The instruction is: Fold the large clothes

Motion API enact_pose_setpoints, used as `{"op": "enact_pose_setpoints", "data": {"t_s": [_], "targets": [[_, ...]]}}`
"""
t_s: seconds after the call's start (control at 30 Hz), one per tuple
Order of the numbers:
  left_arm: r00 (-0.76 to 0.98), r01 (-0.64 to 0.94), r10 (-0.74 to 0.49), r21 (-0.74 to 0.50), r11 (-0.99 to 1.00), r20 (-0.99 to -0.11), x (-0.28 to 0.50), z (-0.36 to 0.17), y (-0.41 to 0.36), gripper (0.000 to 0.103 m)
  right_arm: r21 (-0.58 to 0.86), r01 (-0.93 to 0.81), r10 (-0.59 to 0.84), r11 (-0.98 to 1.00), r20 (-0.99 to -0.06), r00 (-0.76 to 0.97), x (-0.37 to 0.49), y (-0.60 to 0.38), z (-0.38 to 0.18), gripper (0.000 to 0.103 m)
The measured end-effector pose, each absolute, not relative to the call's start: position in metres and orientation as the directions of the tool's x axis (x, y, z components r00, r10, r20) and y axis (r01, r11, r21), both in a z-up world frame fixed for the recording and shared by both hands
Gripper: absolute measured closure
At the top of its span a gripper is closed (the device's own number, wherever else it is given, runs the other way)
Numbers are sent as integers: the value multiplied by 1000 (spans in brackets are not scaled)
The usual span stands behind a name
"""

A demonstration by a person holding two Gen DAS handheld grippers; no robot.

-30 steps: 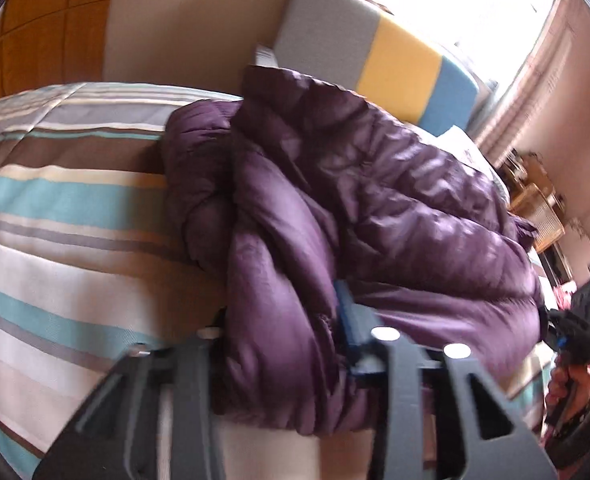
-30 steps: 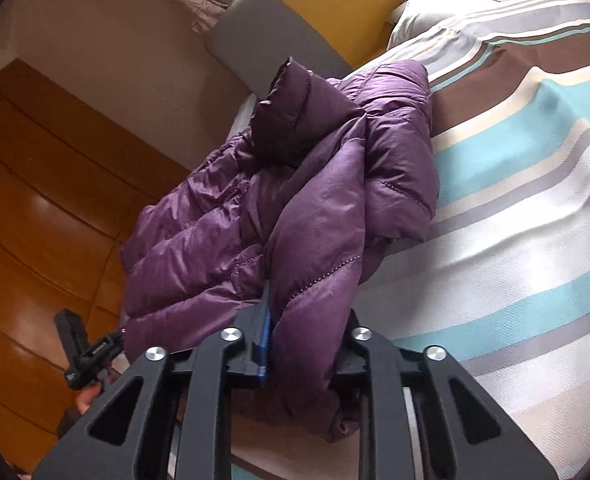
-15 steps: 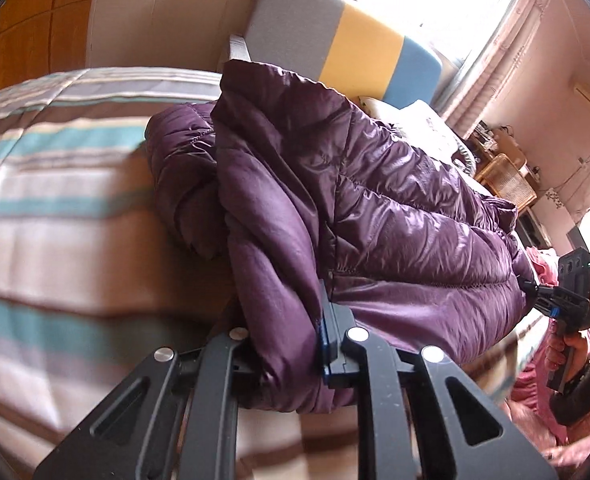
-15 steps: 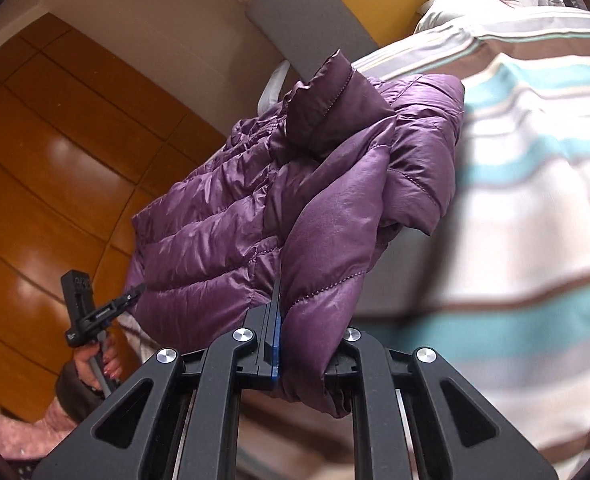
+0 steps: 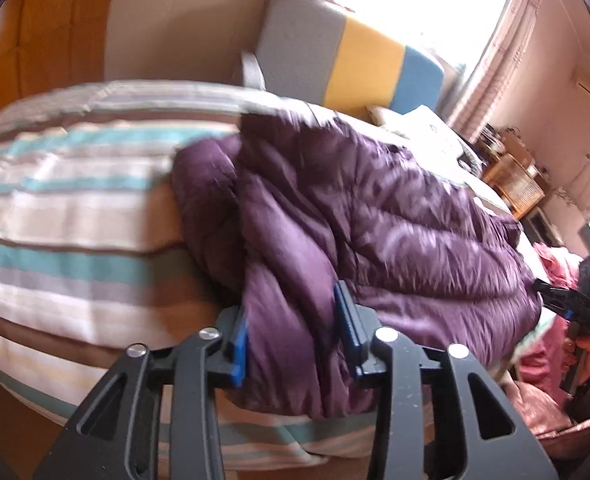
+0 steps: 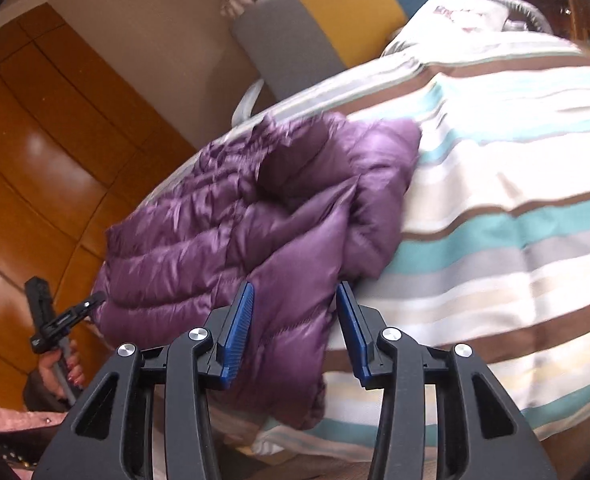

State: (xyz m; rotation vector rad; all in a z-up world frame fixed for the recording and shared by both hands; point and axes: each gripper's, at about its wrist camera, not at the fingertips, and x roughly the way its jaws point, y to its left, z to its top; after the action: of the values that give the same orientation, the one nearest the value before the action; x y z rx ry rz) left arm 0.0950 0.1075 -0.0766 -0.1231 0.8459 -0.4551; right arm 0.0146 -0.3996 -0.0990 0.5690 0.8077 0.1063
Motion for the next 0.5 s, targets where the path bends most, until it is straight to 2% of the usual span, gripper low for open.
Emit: {"op": "enact_pose_setpoints", "data": {"t_s": [0.07, 0.3, 0.47, 0.5], "targets": [[606, 336, -416, -255, 906, -678, 101, -65, 110, 60, 497, 119, 275, 860, -646, 712, 18, -407, -88, 60], [607, 371, -436, -248, 895, -664, 151, -43, 88, 41, 405, 74, 230, 911, -651, 724, 55, -403, -72, 60], [591, 402, -404, -180, 898, -699, 180, -53, 56, 42, 311, 62, 181, 948, -692, 699, 77, -398, -80, 60], [585, 406, -395, -166, 899, -708, 184, -56, 51, 50, 300, 54, 179, 953, -694, 698, 78, -396, -81, 63]]}}
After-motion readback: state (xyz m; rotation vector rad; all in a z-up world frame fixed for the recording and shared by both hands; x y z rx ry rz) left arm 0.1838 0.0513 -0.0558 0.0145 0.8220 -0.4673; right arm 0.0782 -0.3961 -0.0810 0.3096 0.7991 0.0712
